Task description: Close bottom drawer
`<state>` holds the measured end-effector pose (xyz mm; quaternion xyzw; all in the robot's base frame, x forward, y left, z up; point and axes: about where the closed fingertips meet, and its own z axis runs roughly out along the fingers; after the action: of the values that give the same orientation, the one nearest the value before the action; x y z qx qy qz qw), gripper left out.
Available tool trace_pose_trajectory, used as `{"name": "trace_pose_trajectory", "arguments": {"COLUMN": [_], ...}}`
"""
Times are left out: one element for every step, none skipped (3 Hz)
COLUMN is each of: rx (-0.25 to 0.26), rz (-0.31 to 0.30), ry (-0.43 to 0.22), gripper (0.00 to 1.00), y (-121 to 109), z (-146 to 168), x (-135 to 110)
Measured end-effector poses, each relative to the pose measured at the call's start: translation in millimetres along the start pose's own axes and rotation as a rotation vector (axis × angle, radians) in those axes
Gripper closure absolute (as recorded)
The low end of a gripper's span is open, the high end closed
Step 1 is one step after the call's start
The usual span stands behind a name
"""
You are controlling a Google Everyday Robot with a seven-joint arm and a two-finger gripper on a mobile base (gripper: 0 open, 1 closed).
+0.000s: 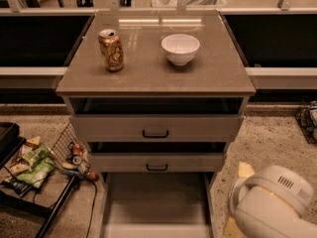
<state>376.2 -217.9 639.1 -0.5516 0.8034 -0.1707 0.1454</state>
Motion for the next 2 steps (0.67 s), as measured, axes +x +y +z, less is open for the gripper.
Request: {"name": "trace_pose_trajectory", "arguments": {"rx": [-0.063,-0.161], "rz": [-0.050,-0.047], "ry": [-0.006,-0.042], "gripper": [0.00,0.00], "y": [53,114], "z": [46,92], "x": [0,-1]}}
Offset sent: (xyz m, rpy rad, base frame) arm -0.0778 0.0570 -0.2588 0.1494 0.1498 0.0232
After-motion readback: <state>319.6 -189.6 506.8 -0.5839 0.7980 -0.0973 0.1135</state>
